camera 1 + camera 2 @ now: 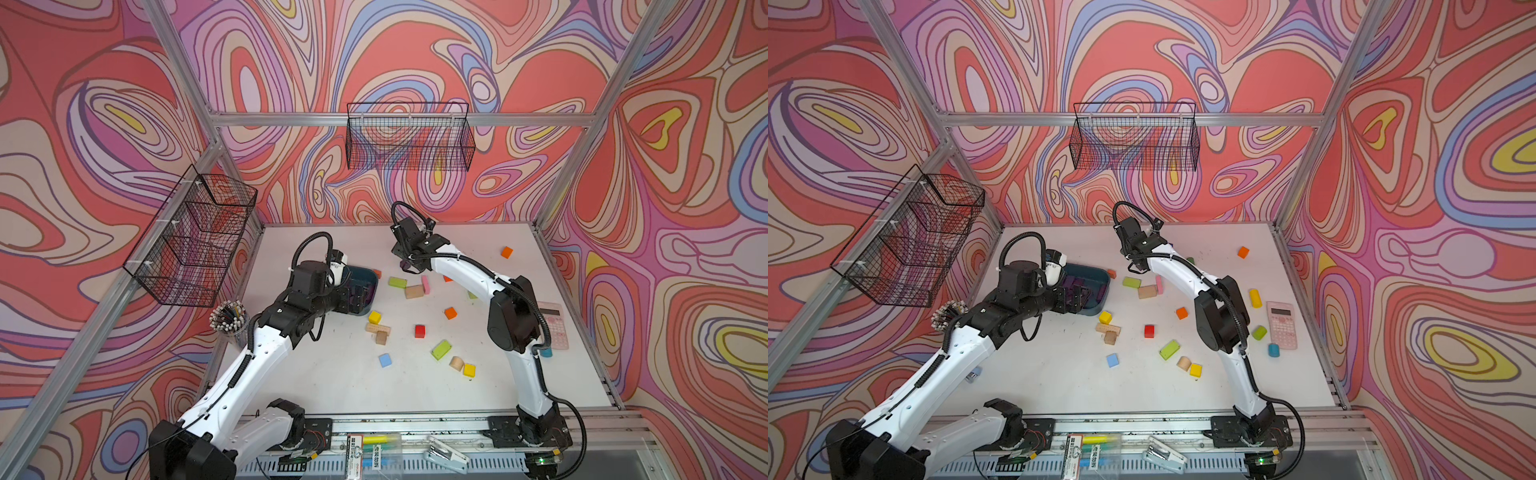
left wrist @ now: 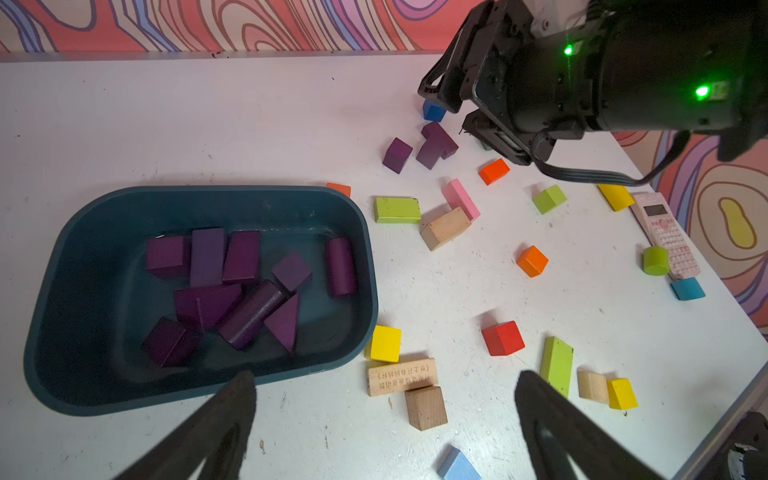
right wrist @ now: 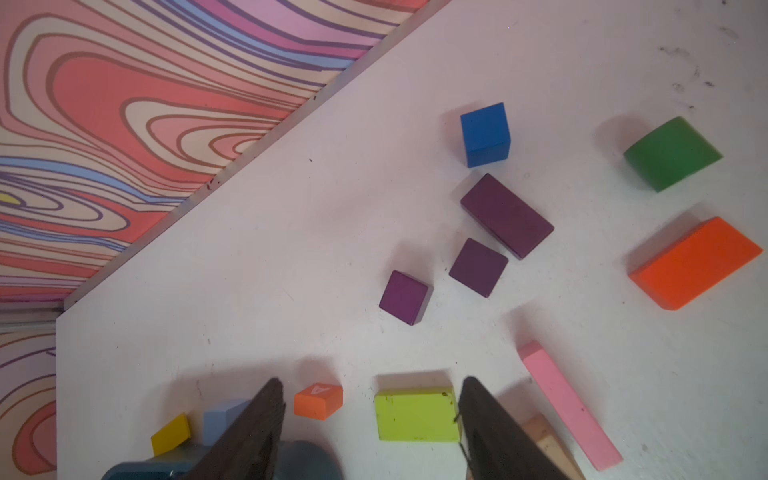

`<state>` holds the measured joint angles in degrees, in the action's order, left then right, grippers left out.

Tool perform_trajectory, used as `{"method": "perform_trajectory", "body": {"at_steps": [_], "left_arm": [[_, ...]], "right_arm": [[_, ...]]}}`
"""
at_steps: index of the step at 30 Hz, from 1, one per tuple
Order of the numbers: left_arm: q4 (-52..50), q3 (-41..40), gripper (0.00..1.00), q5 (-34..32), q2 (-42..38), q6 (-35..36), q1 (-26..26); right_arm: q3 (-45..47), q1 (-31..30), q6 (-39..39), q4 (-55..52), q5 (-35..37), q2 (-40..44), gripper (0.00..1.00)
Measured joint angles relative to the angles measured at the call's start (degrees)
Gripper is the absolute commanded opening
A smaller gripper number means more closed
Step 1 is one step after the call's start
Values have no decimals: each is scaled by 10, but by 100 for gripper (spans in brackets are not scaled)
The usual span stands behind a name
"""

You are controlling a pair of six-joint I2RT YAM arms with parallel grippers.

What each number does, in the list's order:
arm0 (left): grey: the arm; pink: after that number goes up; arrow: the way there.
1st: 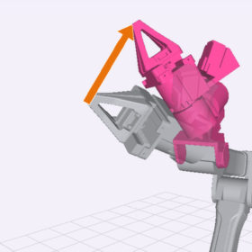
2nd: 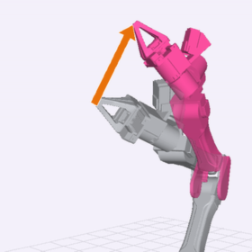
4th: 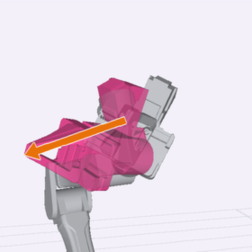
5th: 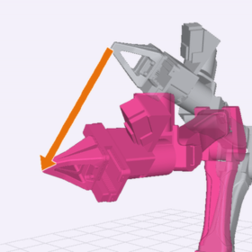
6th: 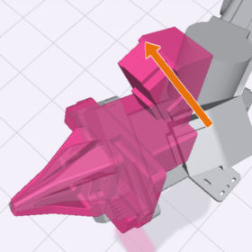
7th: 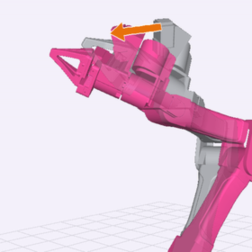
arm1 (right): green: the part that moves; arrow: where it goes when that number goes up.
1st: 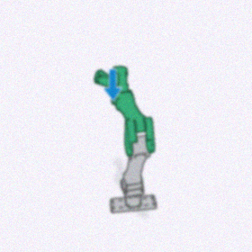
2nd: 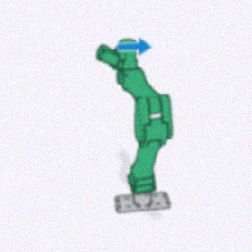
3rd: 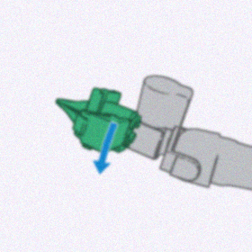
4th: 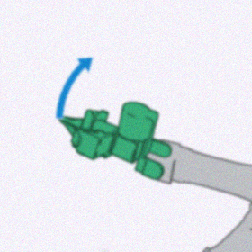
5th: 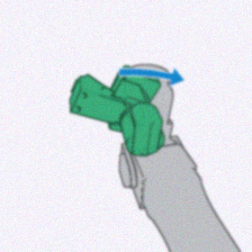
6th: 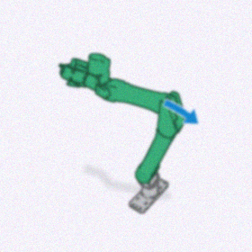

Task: Pick purple bricks into the storage bin
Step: Pick up the building block from the center of the board.

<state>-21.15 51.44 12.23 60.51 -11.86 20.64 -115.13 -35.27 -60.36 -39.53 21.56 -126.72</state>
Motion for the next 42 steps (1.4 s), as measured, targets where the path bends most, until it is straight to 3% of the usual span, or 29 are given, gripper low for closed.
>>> {"method": "perform_trajectory", "body": {"at_steps": [18, 42], "left_arm": [[35, -13, 100, 18, -13, -1, -16], [45, -13, 100, 30, 1, -8, -20]], "right_arm": [[-125, 8, -64, -76, 0, -110, 65], [-148, 19, -64, -47, -12, -188, 64]]}}
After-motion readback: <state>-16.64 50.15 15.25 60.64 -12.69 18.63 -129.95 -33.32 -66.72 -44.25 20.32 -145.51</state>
